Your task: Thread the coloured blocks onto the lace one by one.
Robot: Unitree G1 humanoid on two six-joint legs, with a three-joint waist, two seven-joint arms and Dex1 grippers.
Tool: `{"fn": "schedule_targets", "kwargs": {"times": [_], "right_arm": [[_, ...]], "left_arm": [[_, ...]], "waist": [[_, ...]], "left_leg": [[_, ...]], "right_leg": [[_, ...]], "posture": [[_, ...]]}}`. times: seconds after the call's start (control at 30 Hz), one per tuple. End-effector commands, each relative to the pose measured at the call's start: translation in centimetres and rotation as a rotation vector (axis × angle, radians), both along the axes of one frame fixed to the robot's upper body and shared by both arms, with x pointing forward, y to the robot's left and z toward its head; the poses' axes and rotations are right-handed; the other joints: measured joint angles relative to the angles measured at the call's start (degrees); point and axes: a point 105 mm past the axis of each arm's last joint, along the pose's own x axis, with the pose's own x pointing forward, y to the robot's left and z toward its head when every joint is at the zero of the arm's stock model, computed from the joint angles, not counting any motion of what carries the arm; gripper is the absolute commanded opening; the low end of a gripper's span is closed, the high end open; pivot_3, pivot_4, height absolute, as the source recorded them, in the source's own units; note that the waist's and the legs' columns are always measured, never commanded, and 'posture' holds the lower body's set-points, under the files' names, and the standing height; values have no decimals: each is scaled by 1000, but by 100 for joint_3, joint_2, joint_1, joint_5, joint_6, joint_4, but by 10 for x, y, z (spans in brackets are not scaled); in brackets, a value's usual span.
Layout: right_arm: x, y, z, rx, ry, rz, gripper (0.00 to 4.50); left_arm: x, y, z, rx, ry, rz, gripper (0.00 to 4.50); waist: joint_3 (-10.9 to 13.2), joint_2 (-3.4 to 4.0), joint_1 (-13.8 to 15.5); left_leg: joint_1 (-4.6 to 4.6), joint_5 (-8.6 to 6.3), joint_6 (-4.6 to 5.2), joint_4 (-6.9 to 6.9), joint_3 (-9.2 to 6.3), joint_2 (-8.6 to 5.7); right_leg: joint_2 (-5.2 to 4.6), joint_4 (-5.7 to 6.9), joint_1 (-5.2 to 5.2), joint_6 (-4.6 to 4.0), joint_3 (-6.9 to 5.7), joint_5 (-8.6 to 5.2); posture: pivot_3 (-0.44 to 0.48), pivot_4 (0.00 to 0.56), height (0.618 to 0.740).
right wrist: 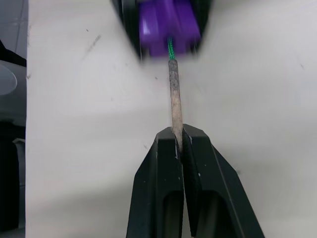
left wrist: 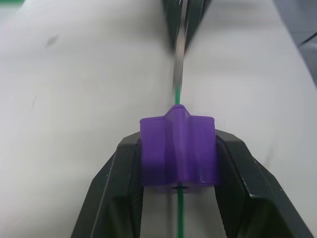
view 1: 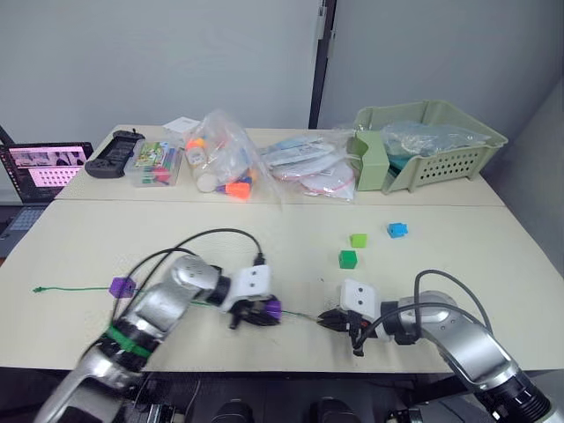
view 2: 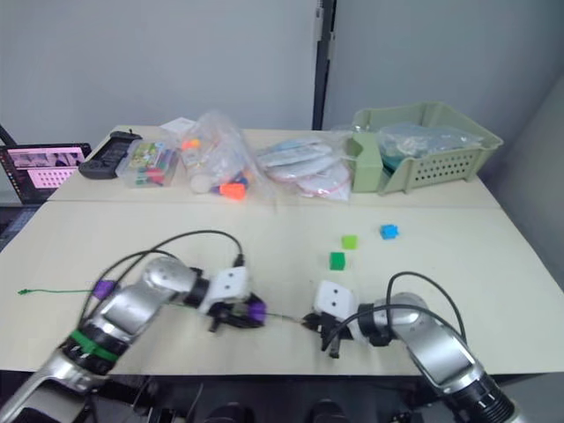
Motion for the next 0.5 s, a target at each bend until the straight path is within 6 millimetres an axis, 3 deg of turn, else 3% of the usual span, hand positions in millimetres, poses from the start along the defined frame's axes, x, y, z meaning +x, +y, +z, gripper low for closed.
{"fn": "schedule_targets", "kwargs": {"times": [0.03, 0.1, 0.17, 0.23, 0.3, 0.5], "right_arm": [[1, 1, 13, 10, -54, 26, 0], [0, 2, 15, 9, -54, 38, 0], [-1, 2, 16, 8, -54, 47, 0], [-1, 3, 17, 6, -57, 58, 0], [-1, 2, 17, 1, -58, 65, 0], [1, 1, 18, -2, -56, 70, 0]], "left_arm": [[1, 50, 14, 46, -22, 44, 1394], [2, 89, 16, 113, -23, 95, 1394], [0, 117, 16, 163, -27, 120, 1394], [-1, 168, 15, 261, -31, 209, 1394], [-4, 201, 16, 318, -41, 266, 1394], [-2, 227, 17, 375, -79, 289, 1394]], "waist": [[0, 0, -19], [1, 1, -18], [1, 2, -17], [2, 2, -9], [2, 2, 1], [1, 3, 56]], "left_leg": [[-1, 0, 0, 0, 0, -1], [-1, 0, 0, -1, 1, 0], [-1, 0, 0, -1, 4, 1], [-1, 0, 0, -1, 10, 2], [0, 0, 0, -1, 17, 2], [-2, 0, 0, -2, 35, 3]], "right_leg": [[0, -1, -1, 0, 0, 0], [-3, -2, -1, -1, -1, -1], [-3, -3, -2, -2, -2, -2], [-5, -3, -2, -3, -4, -2], [-6, -4, -3, -4, -5, -2], [-6, -2, -5, -6, -9, -4]], "posture": [[0, 150, 740], [0, 150, 740], [0, 150, 740], [0, 150, 740], [0, 150, 740], [0, 150, 740]]}}
